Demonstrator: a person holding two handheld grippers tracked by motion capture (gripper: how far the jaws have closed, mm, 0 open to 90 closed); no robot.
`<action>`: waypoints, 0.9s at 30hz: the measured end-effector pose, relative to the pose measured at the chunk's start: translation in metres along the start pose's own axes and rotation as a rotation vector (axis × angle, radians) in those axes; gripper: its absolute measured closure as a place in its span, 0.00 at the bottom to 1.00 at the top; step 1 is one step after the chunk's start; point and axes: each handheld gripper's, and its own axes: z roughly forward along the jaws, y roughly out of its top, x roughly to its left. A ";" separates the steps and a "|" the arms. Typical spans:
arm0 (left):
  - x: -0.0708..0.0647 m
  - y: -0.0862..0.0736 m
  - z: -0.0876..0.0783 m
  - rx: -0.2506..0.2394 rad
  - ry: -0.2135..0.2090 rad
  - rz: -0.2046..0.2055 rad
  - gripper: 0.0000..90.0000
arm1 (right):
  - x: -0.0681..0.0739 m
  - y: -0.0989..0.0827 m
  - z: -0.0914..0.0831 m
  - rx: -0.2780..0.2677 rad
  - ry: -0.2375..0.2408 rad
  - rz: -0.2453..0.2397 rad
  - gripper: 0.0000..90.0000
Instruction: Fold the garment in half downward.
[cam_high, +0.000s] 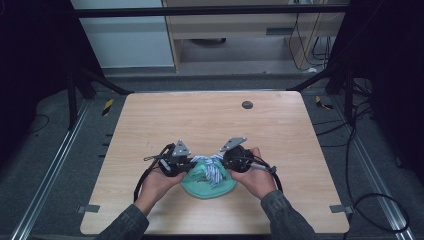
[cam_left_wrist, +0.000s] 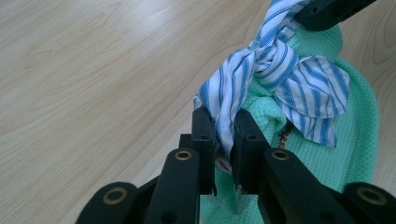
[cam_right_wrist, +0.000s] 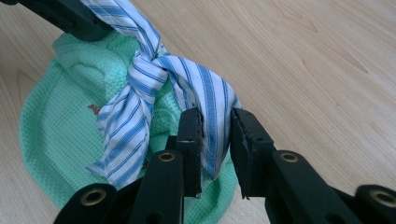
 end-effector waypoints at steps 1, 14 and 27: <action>0.000 -0.001 0.000 0.004 -0.003 -0.002 0.90 | 0.000 0.000 0.000 0.000 0.001 0.000 0.81; -0.005 -0.012 0.001 0.010 -0.026 -0.027 0.87 | 0.003 -0.003 0.001 0.013 0.025 -0.010 0.80; -0.013 -0.024 0.003 0.011 -0.033 -0.028 0.79 | 0.009 -0.010 0.002 0.018 0.044 -0.011 0.77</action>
